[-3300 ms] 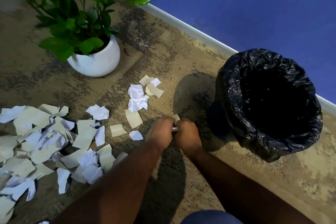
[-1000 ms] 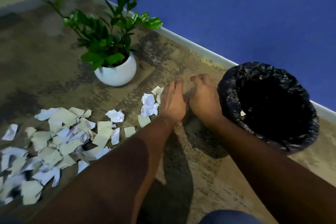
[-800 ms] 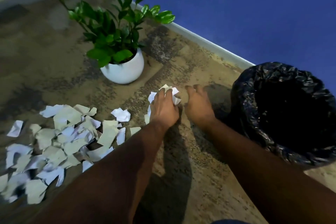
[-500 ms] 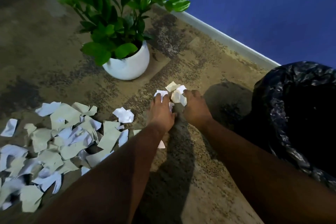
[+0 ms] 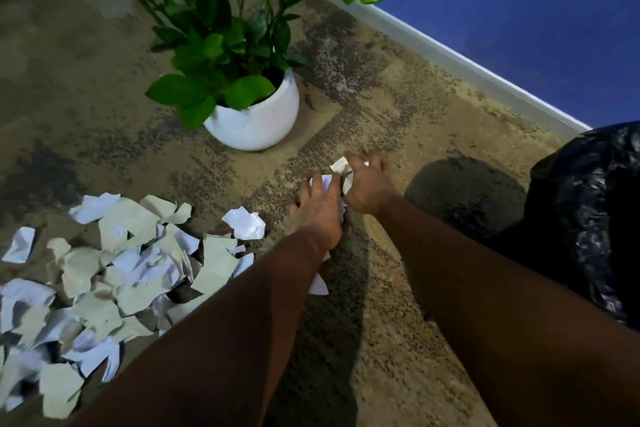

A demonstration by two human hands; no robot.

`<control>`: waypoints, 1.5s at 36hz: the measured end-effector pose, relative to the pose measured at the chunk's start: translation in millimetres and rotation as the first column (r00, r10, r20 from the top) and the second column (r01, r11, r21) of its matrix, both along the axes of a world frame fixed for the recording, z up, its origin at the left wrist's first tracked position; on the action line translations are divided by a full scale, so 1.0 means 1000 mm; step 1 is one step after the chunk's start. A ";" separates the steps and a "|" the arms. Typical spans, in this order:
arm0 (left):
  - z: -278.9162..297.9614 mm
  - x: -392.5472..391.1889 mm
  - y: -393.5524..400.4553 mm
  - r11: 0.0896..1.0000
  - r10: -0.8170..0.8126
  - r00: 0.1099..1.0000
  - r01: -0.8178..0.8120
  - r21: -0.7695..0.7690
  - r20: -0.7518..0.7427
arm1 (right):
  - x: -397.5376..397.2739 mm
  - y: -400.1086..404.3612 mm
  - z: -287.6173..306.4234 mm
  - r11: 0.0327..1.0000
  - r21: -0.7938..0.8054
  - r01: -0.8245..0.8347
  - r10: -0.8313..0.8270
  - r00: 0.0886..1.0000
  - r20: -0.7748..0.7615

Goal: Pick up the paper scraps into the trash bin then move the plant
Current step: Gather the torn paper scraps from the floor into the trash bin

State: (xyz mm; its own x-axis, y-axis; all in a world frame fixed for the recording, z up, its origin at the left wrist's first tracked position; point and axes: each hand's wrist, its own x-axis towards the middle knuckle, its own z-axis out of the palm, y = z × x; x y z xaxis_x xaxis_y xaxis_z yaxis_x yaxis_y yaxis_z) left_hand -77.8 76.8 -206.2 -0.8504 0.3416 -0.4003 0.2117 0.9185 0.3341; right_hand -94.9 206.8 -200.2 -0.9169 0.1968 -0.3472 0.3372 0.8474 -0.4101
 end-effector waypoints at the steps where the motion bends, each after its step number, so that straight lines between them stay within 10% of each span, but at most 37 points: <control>1: -0.002 0.001 0.001 1.000 -0.002 1.000 0.002 -0.018 0.000 | -0.001 -0.001 -0.002 1.000 0.022 -0.009 0.009 1.000 0.030; 19: -0.006 0.034 0.010 0.992 -0.011 0.970 0.041 0.121 -0.243 | 0.056 -0.009 -0.010 0.889 0.418 -0.185 0.269 0.951 -0.152; 36: 0.049 0.054 0.002 0.971 0.041 0.988 -0.004 0.239 -0.150 | 0.087 -0.012 0.041 0.932 -0.257 0.256 -0.268 0.963 -0.013; 54: 0.187 0.054 0.067 0.787 0.192 0.941 0.022 0.616 -0.279 | 0.097 0.040 0.188 0.916 -0.187 0.354 -0.399 0.838 -0.371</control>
State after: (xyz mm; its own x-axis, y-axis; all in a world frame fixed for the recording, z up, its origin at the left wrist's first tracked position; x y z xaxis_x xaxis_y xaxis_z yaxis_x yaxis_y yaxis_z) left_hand -23.4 144.0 -19.5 -0.9278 0.3402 0.1532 0.3326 0.5678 0.7530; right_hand 2.4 246.8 -12.5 -0.8431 0.5376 -0.0122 0.4123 0.6317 -0.6565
